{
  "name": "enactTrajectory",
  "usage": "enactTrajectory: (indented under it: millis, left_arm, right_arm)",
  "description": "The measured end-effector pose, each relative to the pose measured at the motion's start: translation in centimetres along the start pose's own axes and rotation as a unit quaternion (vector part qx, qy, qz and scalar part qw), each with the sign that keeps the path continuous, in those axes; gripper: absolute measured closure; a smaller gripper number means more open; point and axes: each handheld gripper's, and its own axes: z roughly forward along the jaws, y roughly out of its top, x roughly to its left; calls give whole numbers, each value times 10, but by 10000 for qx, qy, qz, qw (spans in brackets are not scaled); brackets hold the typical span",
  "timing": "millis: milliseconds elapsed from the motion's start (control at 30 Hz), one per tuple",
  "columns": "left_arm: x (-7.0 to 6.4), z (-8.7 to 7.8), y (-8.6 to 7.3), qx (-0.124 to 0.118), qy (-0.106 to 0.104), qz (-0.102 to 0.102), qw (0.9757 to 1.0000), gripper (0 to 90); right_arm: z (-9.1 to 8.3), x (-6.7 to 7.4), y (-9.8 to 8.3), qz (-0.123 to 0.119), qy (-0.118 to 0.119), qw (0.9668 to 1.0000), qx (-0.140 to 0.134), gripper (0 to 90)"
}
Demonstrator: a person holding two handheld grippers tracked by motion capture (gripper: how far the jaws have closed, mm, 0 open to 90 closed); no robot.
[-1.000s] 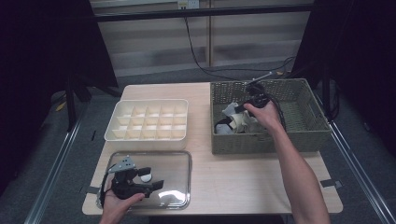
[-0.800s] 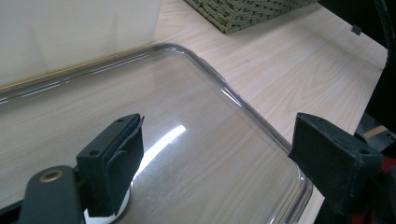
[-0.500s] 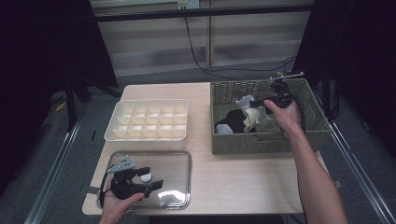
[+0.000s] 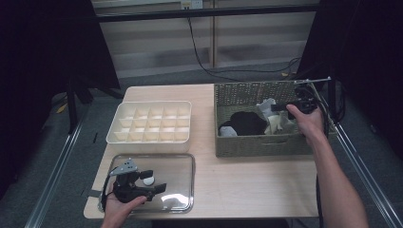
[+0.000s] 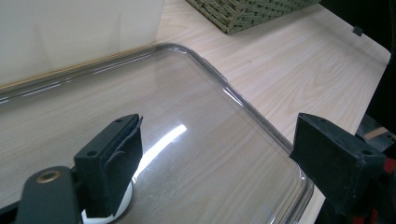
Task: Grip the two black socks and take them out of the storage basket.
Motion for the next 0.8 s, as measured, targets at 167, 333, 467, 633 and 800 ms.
enactTrajectory:
  millis: [167, 333, 467, 633, 800]
  left_arm:
    - [0, 0, 0, 2, 14, 0, 10000, 160]
    - [0, 0, 0, 20, 33, 5, 10000, 160]
    - [1, 0, -1, 22, 59, -13, 10000, 160]
    - [1, 1, -1, 36, 33, -6, 10000, 160]
    - [0, 1, 0, 49, 47, 19, 10000, 159]
  right_arm:
    - [-1, -9, -6, 121, -179, 9995, 225, 803]
    - [0, -12, -9, 142, -620, 9966, 520, 751]
    - [0, -11, -7, 143, -770, 9953, 561, 657]
    - [9, -3, -5, -36, -651, 9963, 564, 613]
    - [29, 10, 2, -261, -471, 9965, 633, 628]
